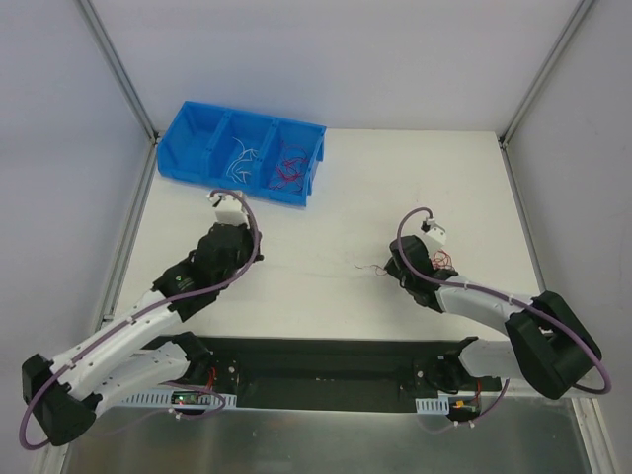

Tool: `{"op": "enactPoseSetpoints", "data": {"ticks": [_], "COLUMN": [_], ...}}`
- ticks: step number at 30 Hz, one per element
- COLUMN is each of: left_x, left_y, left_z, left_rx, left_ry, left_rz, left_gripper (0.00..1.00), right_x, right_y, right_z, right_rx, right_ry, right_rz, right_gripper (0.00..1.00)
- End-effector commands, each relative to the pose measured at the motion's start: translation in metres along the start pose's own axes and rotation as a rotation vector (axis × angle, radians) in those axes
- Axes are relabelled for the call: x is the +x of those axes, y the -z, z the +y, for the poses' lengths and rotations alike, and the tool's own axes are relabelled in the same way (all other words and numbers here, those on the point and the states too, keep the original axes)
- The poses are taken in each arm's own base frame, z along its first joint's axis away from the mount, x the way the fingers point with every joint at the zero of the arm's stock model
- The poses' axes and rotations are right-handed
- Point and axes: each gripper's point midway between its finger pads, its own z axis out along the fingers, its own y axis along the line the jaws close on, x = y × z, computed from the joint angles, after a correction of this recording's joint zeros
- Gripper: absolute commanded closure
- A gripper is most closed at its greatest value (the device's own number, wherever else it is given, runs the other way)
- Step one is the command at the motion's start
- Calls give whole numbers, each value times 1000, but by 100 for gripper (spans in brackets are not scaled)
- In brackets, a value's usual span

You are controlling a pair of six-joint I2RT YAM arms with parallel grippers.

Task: Untangle the cables

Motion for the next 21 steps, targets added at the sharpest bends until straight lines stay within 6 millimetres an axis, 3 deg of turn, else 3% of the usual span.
{"op": "enactPoseSetpoints", "data": {"ticks": [1, 12, 21], "left_x": [-51, -130, -194], "left_y": [37, 104, 187], "left_z": [55, 92, 121], "left_rx": [-227, -421, -580], "left_ry": [-140, -267, -341], "left_rz": [-169, -367, -529], "left_gripper": [100, 100, 100], "right_x": [-12, -16, -18], "right_y": [3, 8, 10], "right_z": [-8, -24, -32], "right_rx": [41, 72, 96], "right_ry": [-53, -114, -146], "right_rz": [-58, -102, -119], "right_gripper": [99, 99, 99]}}
